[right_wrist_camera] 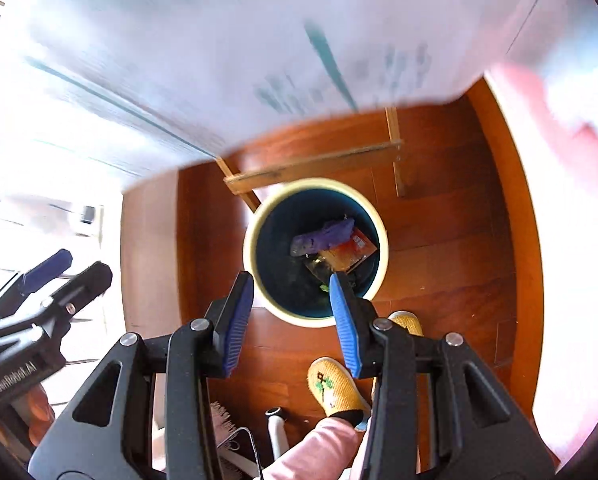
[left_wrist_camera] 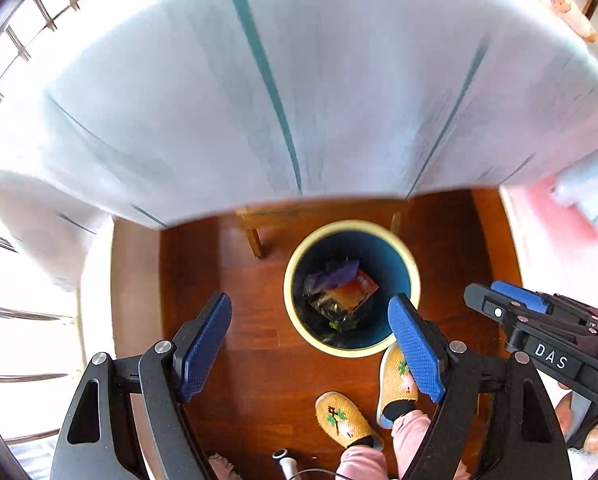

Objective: Collect trash
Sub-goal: 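Raise both tools back toward the remaining trash on the table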

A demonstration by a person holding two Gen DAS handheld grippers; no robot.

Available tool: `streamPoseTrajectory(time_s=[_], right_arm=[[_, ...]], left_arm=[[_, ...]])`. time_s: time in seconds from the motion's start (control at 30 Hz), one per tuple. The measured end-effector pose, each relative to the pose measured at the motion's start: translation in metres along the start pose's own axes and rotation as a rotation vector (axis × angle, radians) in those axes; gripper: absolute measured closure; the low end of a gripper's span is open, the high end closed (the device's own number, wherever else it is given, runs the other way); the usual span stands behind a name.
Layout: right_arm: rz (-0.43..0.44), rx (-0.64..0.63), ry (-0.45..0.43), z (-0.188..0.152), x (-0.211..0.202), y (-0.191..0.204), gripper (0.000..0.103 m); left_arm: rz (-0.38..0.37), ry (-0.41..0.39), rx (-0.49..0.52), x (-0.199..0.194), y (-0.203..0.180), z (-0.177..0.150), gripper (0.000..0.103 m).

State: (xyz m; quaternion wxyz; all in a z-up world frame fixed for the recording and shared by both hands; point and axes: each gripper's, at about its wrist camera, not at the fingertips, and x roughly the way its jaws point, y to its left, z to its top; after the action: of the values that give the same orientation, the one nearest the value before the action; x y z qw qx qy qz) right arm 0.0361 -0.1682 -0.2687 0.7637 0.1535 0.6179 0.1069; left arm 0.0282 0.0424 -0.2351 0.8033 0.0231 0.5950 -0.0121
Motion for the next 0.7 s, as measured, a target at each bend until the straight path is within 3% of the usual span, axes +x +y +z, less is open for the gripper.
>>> streamPoseTrajectory(time_s=[0.13, 0.43, 0.7], right_arm=[[0.018, -0.012, -0.029, 0.005, -0.064, 0.017, 0.067], [0.049, -0.068, -0.190, 0.010, -0.208, 0.069, 0.064], [0.053, -0.091, -0.329, 0.022, -0.293, 0.101, 0.062]], left_arm=[[0.015, -0.068, -0.008, -0.071, 0.006, 0.016, 0.021], [-0.021, -0.256, -0.030, -0.226, 0.019, 0.052, 0.021], [-0.054, -0.415, 0.019, -0.327, 0.014, 0.077, 0.019]])
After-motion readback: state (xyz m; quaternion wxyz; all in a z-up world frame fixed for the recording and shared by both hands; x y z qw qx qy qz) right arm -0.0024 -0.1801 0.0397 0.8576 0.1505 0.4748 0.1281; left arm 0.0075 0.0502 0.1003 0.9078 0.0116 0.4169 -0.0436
